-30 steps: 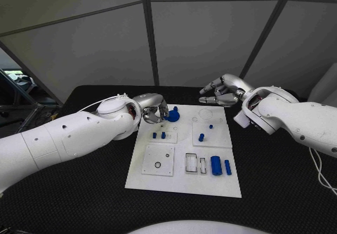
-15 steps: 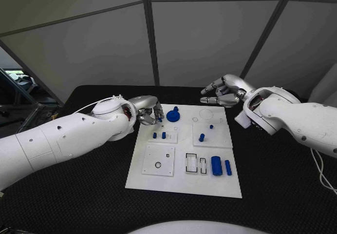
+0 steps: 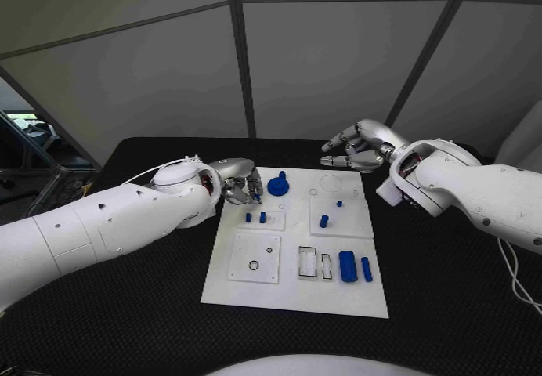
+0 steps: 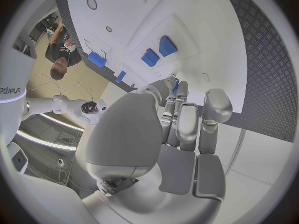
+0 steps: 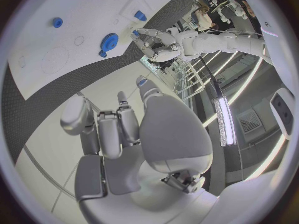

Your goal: Assemble the parts on the task board

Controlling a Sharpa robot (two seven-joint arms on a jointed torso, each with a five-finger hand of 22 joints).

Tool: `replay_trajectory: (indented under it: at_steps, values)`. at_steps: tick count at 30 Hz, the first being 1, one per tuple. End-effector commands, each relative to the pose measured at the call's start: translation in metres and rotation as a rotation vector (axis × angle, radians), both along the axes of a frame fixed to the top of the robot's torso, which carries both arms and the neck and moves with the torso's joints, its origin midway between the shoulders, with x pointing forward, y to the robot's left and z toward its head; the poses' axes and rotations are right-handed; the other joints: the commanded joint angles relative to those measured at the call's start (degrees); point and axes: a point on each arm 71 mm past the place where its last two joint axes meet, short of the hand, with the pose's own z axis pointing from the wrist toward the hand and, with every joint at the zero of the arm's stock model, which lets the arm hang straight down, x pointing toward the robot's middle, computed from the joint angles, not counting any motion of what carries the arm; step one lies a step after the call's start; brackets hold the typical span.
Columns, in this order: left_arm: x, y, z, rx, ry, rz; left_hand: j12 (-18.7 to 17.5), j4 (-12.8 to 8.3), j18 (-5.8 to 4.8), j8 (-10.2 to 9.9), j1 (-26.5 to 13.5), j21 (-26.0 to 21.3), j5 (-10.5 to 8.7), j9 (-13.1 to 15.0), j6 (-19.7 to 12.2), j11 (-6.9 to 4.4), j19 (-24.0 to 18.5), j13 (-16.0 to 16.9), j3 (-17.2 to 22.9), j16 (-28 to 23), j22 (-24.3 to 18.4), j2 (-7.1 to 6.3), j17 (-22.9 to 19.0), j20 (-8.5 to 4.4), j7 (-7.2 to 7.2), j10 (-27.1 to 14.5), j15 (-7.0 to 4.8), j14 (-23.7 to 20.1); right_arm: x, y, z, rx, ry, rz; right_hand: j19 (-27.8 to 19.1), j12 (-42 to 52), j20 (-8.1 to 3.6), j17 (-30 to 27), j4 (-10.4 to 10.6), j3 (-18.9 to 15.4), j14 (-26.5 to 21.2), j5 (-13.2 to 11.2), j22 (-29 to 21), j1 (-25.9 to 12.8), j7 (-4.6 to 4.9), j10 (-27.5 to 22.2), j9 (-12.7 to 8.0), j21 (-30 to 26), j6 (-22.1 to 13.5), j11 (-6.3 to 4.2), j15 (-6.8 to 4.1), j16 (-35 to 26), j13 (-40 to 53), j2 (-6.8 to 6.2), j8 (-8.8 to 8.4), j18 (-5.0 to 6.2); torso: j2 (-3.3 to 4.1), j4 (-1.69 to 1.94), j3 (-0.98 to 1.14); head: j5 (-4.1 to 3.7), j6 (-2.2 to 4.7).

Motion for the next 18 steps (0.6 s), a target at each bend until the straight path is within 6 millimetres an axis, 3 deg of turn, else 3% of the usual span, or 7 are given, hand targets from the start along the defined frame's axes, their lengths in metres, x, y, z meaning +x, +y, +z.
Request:
replay_trajectory:
  at_steps: [1, 18]
  values:
    - [-0.0001, -0.0016, -0.0026, 0.010, 0.022, -0.005, -0.23, 0.03, -0.64, -0.24, -0.43, -0.22, -0.29, 0.01, 0.32, -0.05, -0.21, -0.06, 0.11, -0.08, 0.22, -0.07, 0.05, 0.05, 0.03, 0.44, 0.32, -0.22, 0.0003, 0.0011, 0.0014, 0.002, -0.007, 0.006, -0.30, -0.09, 0.04, 5.06, 0.32, 0.02, 3.54, 0.40, -0.05, 0.28, -0.10, -0.30, 0.06, -0.30, -0.09, -0.13, -0.23, -0.37, 2.29, 0.17, -0.26, 0.66, 0.00, 0.04, -0.02, -0.04, -0.15]
    - [0.0002, -0.0076, -0.0088, 0.026, 0.045, -0.011, -0.40, 0.01, -0.62, -0.37, -0.56, -0.28, -0.37, -0.01, 0.28, -0.01, -0.24, -0.06, 0.06, -0.09, 0.22, -0.12, -0.04, 0.06, 0.08, 0.47, 0.35, -0.27, 0.0001, 0.0025, 0.0013, 0.002, -0.007, 0.010, -0.30, -0.09, 0.04, 5.06, 0.32, 0.02, 3.54, 0.40, -0.05, 0.28, -0.10, -0.30, 0.06, -0.30, -0.09, -0.13, -0.23, -0.37, 2.29, 0.17, -0.26, 0.66, -0.01, 0.01, 0.01, 0.01, -0.39]
